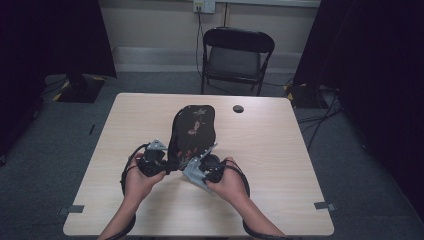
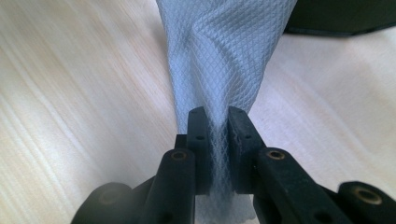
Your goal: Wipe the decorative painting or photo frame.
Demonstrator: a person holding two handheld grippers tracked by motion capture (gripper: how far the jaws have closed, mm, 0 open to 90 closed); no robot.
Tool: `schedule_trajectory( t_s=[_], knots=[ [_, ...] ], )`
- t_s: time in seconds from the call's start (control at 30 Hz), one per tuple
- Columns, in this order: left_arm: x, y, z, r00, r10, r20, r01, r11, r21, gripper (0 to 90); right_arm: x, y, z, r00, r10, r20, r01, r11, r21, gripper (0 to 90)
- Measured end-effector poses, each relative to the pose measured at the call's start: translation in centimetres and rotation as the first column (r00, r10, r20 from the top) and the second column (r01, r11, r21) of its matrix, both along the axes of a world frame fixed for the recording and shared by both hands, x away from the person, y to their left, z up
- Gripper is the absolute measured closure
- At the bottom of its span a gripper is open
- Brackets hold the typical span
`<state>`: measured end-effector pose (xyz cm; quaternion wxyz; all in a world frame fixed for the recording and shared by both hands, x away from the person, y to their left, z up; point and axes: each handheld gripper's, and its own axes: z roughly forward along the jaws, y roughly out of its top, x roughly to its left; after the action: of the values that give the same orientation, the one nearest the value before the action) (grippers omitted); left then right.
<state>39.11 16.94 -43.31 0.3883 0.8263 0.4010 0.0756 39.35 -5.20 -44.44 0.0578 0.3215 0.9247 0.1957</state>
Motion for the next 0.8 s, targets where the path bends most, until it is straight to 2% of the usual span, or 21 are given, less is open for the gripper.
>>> schedule_trajectory(
  t_s=[0.13,0.23,0.33,0.4,0.57,0.63,0.7,0.8],
  knots=[
    [-0.1,0.2,0.1,0.9999,0.012,0.005,-0.012,0.9999,0.0,73.4,-0.2,-0.2,-0.9,0.9998,-0.004,-0.02,0.004,1.0,-0.011,81.5],
    [-0.3,0.5,0.2,0.9999,0.012,0.0,-0.012,0.9999,-0.002,73.7,-0.2,-0.6,-0.4,0.9999,-0.009,-0.014,0.009,1.0,-0.007,81.5],
    [-0.4,0.4,0.3,0.9999,0.009,-0.013,-0.009,0.9999,-0.005,77.3,-0.3,-1.1,1.2,0.9998,-0.011,0.015,0.011,1.0,0.011,81.5],
    [-0.4,0.3,0.4,0.9999,0.011,-0.013,-0.011,0.9999,0.003,78.1,-0.5,-1.5,3.1,0.9988,-0.012,0.048,0.011,1.0,0.025,81.5],
    [-0.5,0.1,0.5,0.9997,0.012,-0.023,-0.012,0.9999,0.003,78.2,-1.0,-2.0,7.6,0.99,-0.005,0.141,-0.006,0.997,0.076,81.5],
    [-0.5,0.1,0.5,0.9998,0.011,-0.017,-0.011,0.9999,0.004,78.2,-1.1,-1.9,9.2,0.9863,0.0,0.165,-0.016,0.995,0.094,81.5],
    [-0.5,0.1,0.5,0.9998,0.006,-0.018,-0.006,1.0,0.007,78.3,-1.2,-1.6,10.6,0.9803,0.007,0.197,-0.03,0.993,0.113,81.5],
    [-0.5,0.1,0.5,0.9999,0.007,-0.015,-0.007,1.0,0.002,78.3,-1.3,-1.0,11.5,0.9757,0.009,0.219,-0.036,0.992,0.121,81.5]
  ],
)
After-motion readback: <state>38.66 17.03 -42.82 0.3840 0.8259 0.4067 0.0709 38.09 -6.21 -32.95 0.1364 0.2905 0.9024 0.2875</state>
